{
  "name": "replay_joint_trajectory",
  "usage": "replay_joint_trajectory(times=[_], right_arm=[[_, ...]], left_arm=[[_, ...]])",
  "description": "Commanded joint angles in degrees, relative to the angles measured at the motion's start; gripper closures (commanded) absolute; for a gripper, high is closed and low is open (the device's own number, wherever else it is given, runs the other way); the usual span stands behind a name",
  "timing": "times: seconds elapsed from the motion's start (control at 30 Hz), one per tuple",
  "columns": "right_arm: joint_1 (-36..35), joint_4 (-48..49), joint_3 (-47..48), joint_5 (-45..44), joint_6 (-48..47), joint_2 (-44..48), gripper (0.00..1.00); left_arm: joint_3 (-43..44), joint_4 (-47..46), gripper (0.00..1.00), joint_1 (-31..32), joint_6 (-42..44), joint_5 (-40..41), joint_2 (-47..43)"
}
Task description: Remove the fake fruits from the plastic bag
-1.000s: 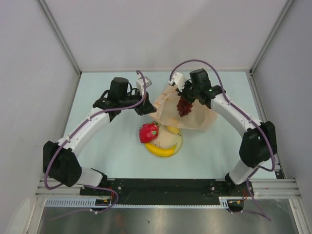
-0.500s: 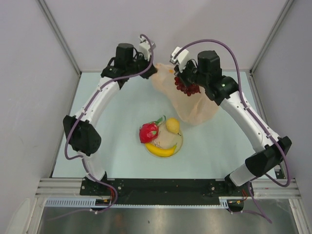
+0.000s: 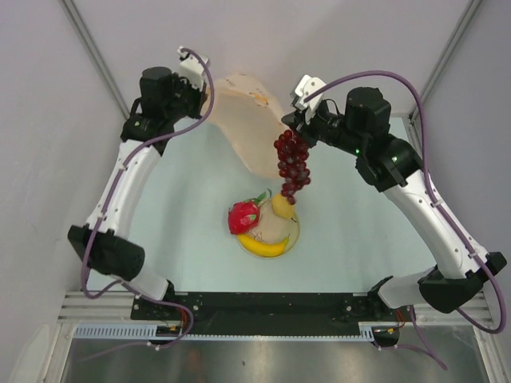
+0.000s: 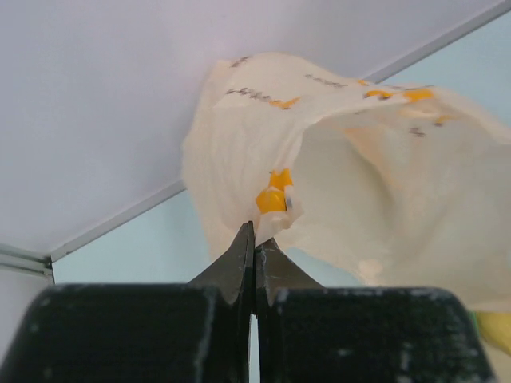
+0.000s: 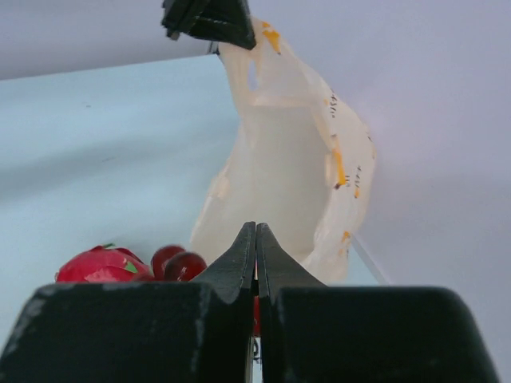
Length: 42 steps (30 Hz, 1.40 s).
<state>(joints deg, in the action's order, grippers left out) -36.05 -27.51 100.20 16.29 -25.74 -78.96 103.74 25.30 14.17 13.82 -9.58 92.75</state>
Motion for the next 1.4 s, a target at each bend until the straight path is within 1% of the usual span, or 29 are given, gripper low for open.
replay_joint_trajectory(times=[0.0, 0.03, 0.13, 0.2, 0.27, 0.33, 0.4, 0.47, 0.5, 0.6, 0.67, 0.8, 0.97, 1.07, 1.17, 1.37], right_arm=[[-0.16, 3.78, -0.79, 4.26, -1.41, 3.54, 1.0], [-0.16, 3.08, -1.67, 5.93, -2.9, 3.98, 1.0], [-0.16, 0.37, -4.14, 6.99, -6.42, 5.47, 1.0], [0.45, -1.49, -5.36, 7.52, -6.26, 6.01, 1.0], [0.63, -4.21, -5.89, 7.96, -4.5, 6.71, 1.0], [0.29, -7.28, -6.33, 8.4, -3.45, 7.32, 1.0], [-0.68, -8.26, -9.3, 7.97, -2.92, 8.03, 1.0], [-3.39, -7.83, -11.34, 3.85, -1.78, 8.56, 1.0], [-3.84, -8.09, -11.52, 2.01, -0.56, 8.21, 1.0], [-4.46, -10.02, -12.31, 1.46, 4.01, 7.15, 1.0], [-4.2, -9.76, -15.64, 1.28, 4.38, 7.59, 1.0], [-4.2, -11.07, -19.34, 0.06, 1.4, 6.98, 1.0], [-4.2, -5.55, -24.96, -1.26, -0.63, 6.54, 1.0], [-5.6, -3.7, -28.12, -2.4, -4.05, 6.27, 1.0], [-7.27, -4.13, -28.84, -2.93, -5.46, 5.57, 1.0], [-9.03, -3.43, -31.03, -4.16, -5.82, 6.01, 1.0]], left_arm=[[-7.31, 2.73, 1.0, 0.42, 2.35, -1.4, -8.72], [-11.16, 3.87, 1.0, 0.42, 3.39, -1.4, -9.86], [-18.81, 7.64, 1.0, 0.42, 5.68, -1.14, -12.24], [-22.08, 9.06, 1.0, 0.42, 5.95, -2.71, -13.29], [-26.21, 8.72, 1.0, 0.42, 3.68, -6.57, -14.52], [-30.07, 6.27, 1.0, 0.42, 1.65, -7.9, -17.68], [-31.49, 5.73, 1.0, 0.42, 2.34, -6.95, -20.4], [-32.02, 6.25, 1.0, 0.24, 3.05, -5.28, -21.55], [-32.11, 6.34, 1.0, 0.15, 3.14, -5.44, -22.86], [-33.6, 6.43, 1.0, 0.06, 2.18, -8.6, -25.42], [-35.88, 5.73, 1.0, 0.06, 1.03, -9.48, -28.67], [-39.49, 6.16, 1.0, -0.29, 0.59, -9.92, -33.33], [-42.3, 8.36, 1.0, -0.99, 1.47, -9.66, -37.37], [-43.1, 8.8, 1.0, -1.17, 1.29, -10.01, -37.99], [-43.01, 8.54, 1.0, -1.78, 0.42, -10.72, -38.17], [-42.31, 8.01, 1.0, -2.31, -0.99, -12.12, -37.56]])
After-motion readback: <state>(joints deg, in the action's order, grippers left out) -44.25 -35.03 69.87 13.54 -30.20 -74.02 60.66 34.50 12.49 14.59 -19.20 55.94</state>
